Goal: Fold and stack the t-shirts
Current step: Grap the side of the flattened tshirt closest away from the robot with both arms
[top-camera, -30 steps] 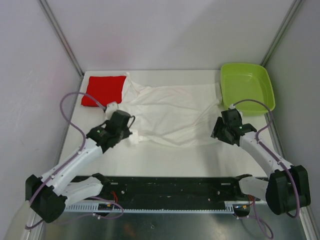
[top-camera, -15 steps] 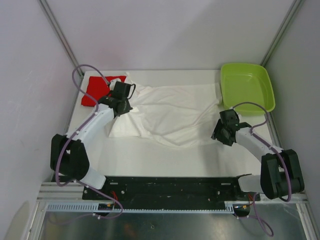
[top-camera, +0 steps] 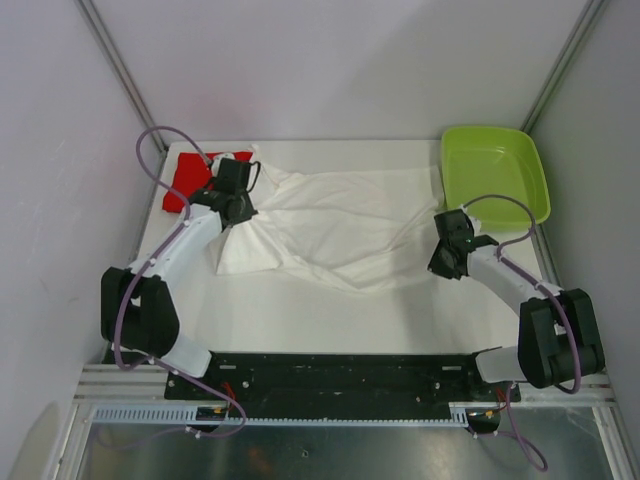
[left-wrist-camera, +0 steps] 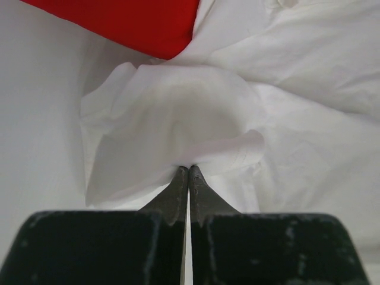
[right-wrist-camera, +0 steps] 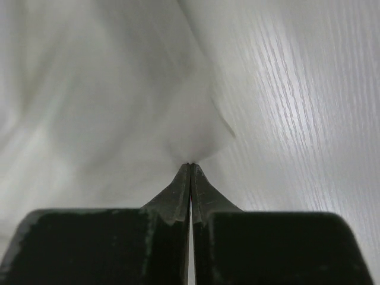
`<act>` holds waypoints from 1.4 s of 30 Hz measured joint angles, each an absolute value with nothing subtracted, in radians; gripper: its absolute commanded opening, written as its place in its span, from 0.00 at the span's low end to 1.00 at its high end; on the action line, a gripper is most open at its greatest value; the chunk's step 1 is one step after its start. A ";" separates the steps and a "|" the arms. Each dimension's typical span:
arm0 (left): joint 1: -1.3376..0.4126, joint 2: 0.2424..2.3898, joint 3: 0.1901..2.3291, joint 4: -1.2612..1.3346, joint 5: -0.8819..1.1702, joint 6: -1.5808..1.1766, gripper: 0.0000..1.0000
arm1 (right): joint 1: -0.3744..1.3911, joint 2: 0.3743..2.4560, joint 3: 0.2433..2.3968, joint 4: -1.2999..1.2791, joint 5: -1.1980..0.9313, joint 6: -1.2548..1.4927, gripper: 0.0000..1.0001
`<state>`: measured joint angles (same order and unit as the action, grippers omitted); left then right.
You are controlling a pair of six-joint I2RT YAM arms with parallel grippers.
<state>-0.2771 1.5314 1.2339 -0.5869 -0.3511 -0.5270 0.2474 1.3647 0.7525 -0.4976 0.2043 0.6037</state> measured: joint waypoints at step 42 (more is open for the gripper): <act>-0.202 1.538 1.256 -0.547 -0.299 -0.487 0.00 | 0.127 1.433 0.806 -0.417 0.146 0.553 0.37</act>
